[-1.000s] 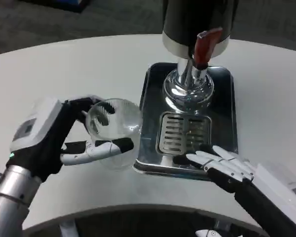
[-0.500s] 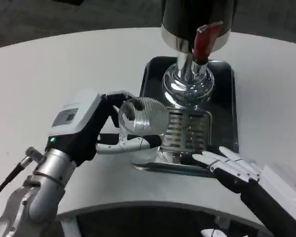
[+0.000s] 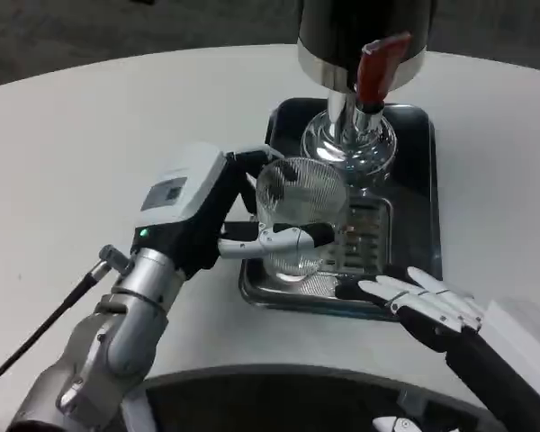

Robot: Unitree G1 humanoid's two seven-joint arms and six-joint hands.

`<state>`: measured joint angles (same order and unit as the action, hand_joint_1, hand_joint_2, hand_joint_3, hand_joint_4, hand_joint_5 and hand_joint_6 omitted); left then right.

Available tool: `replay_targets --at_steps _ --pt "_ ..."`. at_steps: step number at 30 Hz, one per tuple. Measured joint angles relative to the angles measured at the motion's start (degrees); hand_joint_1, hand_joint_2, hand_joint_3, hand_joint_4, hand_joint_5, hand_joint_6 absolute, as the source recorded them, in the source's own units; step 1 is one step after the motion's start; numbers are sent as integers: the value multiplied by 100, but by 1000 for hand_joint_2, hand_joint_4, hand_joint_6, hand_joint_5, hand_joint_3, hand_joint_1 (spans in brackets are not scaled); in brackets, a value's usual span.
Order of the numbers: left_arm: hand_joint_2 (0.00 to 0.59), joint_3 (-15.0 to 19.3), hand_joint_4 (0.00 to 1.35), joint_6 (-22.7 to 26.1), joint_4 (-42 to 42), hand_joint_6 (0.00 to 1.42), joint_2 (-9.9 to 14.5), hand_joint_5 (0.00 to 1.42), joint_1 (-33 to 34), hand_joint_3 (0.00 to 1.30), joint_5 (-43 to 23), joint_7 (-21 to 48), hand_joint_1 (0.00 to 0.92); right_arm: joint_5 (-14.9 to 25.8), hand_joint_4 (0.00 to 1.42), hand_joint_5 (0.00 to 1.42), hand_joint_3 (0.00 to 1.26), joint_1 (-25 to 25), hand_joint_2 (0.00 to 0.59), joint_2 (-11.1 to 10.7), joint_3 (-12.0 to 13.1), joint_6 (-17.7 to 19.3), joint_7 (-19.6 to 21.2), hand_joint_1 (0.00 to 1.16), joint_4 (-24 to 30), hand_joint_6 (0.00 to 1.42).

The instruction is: Grasp the cup under the faucet to collect the drink, then remove the cup.

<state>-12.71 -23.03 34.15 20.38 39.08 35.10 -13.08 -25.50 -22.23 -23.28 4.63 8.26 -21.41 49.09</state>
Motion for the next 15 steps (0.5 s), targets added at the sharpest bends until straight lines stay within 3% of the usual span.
replay_targets --at_steps 15 --pt "76 -477 729 373 471 525 -311 724 627 722 161 -194 626 14 126 49 186 -28 445 4 102 -1 0 510 1 77"
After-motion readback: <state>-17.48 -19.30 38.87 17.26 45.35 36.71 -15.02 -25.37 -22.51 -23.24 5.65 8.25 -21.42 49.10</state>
